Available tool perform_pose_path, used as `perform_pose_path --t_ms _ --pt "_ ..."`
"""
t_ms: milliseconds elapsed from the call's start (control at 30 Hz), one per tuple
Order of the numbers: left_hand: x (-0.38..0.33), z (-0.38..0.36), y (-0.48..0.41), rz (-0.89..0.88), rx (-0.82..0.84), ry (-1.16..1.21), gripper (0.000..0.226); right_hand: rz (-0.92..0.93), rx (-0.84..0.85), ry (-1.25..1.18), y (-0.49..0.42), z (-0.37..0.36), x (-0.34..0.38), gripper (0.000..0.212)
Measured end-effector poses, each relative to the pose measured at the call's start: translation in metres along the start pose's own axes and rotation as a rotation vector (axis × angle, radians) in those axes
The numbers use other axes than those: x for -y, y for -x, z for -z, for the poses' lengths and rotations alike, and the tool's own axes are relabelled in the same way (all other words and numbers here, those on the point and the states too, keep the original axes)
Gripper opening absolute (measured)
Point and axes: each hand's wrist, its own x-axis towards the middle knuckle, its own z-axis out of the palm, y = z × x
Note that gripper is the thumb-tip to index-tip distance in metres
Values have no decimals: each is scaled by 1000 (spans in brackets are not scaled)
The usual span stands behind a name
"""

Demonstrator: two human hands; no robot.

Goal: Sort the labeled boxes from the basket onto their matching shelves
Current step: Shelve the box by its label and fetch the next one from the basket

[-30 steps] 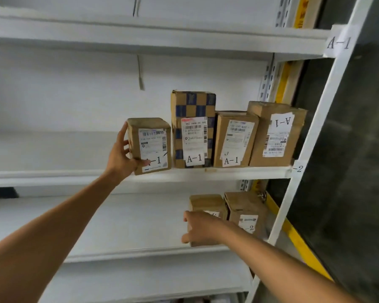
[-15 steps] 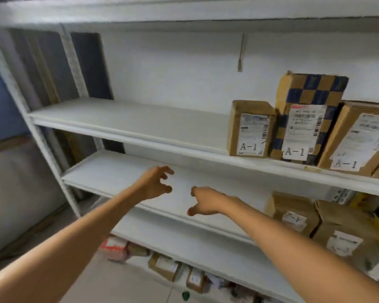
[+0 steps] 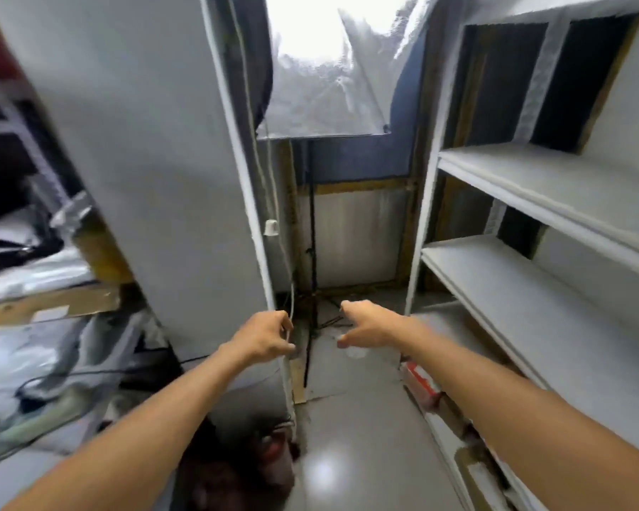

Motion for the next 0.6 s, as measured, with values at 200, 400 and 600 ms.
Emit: perform_pose_path --t_ms 200,400,600 --pt "87 -6 129 437 -175 123 44 434 168 92 -36 -49 122 57" --pt "123 -70 308 840 -266 206 35 845 398 279 14 -141 232 50" --pt "107 -128 462 1246 -383 288 48 1189 568 399 97 -222 315 55"
